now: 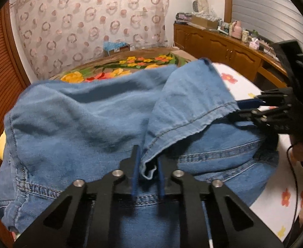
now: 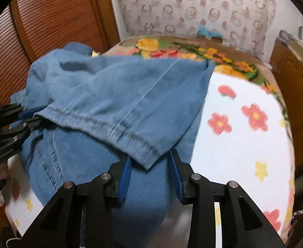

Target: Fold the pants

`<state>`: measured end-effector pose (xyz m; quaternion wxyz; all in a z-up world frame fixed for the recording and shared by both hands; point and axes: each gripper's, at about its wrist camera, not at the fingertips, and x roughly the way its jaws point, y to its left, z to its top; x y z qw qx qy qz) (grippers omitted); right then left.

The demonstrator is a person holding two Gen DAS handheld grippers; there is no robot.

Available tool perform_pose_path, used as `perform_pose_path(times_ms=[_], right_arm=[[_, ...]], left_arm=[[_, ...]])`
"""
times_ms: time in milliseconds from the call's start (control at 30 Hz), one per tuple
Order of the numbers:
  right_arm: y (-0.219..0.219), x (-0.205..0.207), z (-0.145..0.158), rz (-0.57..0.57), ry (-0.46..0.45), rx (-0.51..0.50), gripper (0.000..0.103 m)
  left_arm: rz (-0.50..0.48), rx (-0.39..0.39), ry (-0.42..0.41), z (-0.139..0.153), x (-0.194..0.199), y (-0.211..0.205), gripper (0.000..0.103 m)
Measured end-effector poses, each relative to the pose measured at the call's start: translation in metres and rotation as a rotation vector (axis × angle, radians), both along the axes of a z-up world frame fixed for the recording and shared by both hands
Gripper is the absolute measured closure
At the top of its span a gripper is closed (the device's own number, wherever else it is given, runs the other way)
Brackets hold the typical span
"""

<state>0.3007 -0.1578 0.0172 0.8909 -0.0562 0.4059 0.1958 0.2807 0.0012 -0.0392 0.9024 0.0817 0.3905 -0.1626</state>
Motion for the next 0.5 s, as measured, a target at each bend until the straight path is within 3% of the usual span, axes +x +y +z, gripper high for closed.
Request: perform_pose_path(times_ms=[67, 133, 300, 500], right_arm=[[-0.005, 0.002, 0.007, -0.01, -0.025, 0.025, 0.088], [-0.007, 0.001, 0.019, -0.012, -0.064, 0.036, 0.098], [-0.007, -0.017, 0.064, -0.017, -0.193, 0.019, 0.101], [0.012, -0.038, 0.144, -0.007, -0.348, 0.02, 0.101]], left_arm=[[-0.023, -0.024, -0.025, 0.014, -0.007, -0.002, 0.093], [-0.052, -0.029, -0.049, 0.029, -0.015, -0.005, 0.093], [-0.098, -0.068, -0.12, 0.077, -0.04, -0.011, 0.094], [-0.133, -0.144, -0.208, 0.141, -0.076, -0.003, 0.094]])
